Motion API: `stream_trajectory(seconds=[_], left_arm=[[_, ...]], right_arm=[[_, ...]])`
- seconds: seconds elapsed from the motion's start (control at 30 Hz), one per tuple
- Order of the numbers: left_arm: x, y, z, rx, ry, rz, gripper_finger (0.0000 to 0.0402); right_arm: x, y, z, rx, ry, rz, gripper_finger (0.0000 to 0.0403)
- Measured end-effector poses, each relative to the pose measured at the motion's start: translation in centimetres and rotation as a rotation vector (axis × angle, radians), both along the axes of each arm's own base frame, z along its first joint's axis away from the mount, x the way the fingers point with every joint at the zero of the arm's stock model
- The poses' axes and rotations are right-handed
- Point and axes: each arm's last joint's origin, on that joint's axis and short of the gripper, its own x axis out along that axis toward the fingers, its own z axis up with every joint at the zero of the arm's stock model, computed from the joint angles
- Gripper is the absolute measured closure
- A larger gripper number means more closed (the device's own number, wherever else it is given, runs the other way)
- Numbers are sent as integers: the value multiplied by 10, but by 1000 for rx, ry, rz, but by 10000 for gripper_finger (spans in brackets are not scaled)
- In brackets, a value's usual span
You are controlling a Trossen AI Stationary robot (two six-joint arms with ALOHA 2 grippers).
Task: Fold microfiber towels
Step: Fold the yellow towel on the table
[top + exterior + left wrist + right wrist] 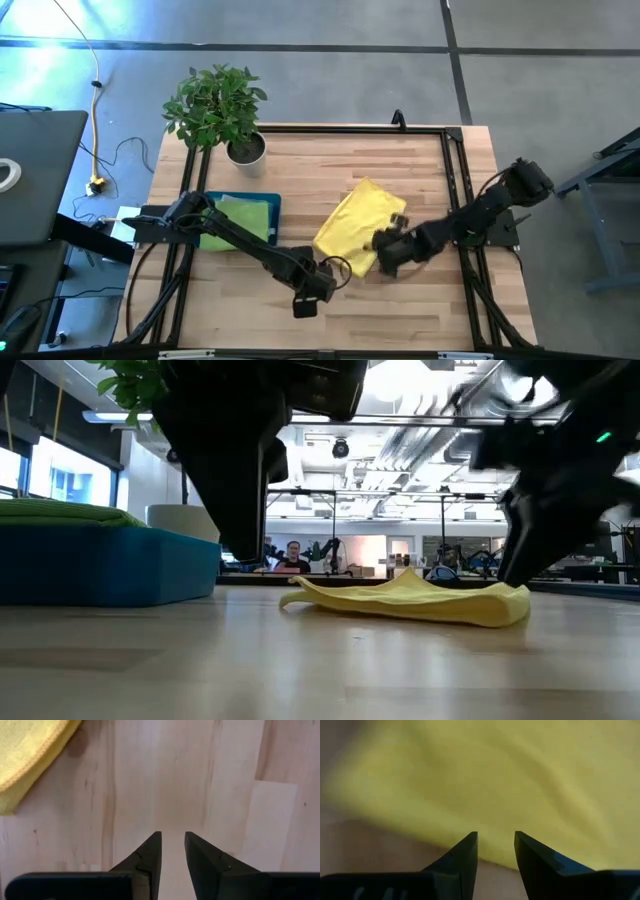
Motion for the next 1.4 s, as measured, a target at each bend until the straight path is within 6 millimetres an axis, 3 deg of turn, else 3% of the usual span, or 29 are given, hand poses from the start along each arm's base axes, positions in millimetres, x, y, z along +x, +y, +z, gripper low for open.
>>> stream_trajectory(seconds=[0.13,0.23,0.5,0.87,1.0,1.23,1.4], left_arm=[[0,1,0,0,1,1,326],[0,0,0,0,3,-2,326],[-3,-7,0,0,4,-21,326],[-5,-13,0,-9,7,-33,326],[-5,-13,0,-12,7,-20,326],[-5,-13,0,30,-7,-40,326],[-4,-14,1,184,-65,-126,326]], right_arm=[[5,31,-2,20,-99,242,281],[9,44,-8,10,-138,324,281],[21,53,-28,-56,-171,436,278],[30,60,-41,50,-214,413,255],[30,60,-42,83,-215,378,286],[29,61,-42,144,-210,339,393],[28,66,-38,244,-222,314,387]])
